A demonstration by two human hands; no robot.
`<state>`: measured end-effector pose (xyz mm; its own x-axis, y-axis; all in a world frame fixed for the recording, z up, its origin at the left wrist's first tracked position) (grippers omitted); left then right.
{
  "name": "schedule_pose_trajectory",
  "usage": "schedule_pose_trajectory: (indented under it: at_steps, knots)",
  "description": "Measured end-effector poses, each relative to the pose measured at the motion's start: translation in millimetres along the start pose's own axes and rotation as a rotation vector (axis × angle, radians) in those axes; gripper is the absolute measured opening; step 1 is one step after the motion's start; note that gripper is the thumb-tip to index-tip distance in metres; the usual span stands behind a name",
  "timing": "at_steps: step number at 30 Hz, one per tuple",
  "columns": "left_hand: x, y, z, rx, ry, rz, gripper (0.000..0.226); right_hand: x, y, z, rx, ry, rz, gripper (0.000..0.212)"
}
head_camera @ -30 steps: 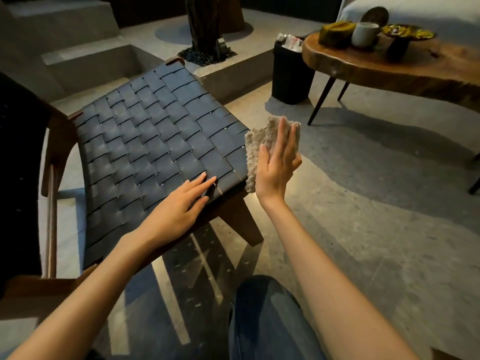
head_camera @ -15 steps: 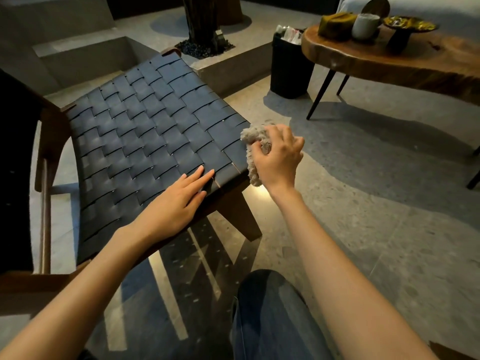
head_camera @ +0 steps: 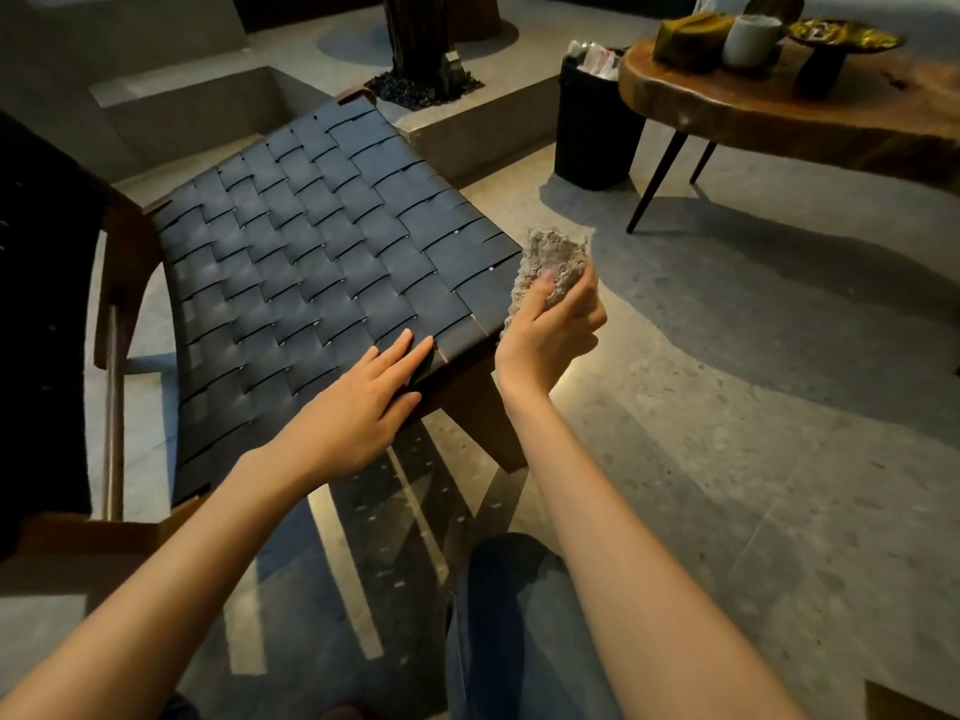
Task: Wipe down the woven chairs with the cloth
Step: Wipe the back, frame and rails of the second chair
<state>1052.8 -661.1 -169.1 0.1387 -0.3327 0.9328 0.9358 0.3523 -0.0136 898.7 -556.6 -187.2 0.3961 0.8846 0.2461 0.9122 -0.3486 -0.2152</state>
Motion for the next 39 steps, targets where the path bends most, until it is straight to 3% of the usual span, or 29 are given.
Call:
schedule_pose_trajectory:
  at_steps: [6,9,16,18,24,29,33,39]
  knots:
    - [-5,9,-7,-0.016,-0.012,0.041,0.065,6,31,2,0.081,0.036,-0.063,0.050]
    - [-5,12,-11,0.002,-0.037,0.051,0.067,10,65,1,0.211,0.051,-0.124,0.048]
    - [2,36,-25,0.084,-0.149,0.008,0.072,28,94,15,0.431,0.064,-0.389,0.057]
    - [5,43,-27,0.104,-0.181,-0.011,0.070,32,74,17,0.407,0.030,-0.370,0.063]
    - [8,43,-22,0.140,-0.139,-0.009,0.067,8,32,0,0.105,0.043,-0.363,0.069]
    - [-3,43,-25,0.125,-0.166,0.038,0.076,8,65,9,0.155,0.062,-0.327,0.064]
    - [-14,45,-23,0.124,-0.179,0.148,0.078,11,74,32,0.273,0.032,-0.495,0.071]
    - [-36,50,5,0.140,-0.117,0.441,0.069,44,61,62,0.533,-0.021,-0.728,0.078]
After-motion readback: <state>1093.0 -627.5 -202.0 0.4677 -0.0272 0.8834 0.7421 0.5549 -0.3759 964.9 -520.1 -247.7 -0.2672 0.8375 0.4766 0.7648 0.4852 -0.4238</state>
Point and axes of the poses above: each hand's wrist, its own y-axis away from the middle knuckle, its own x-axis out of the back of the hand, z = x × y, the point moved 3 cm from there along -y, towards the middle knuckle, and after that the axes turned 11 degrees about z, right-handed, at the moved point
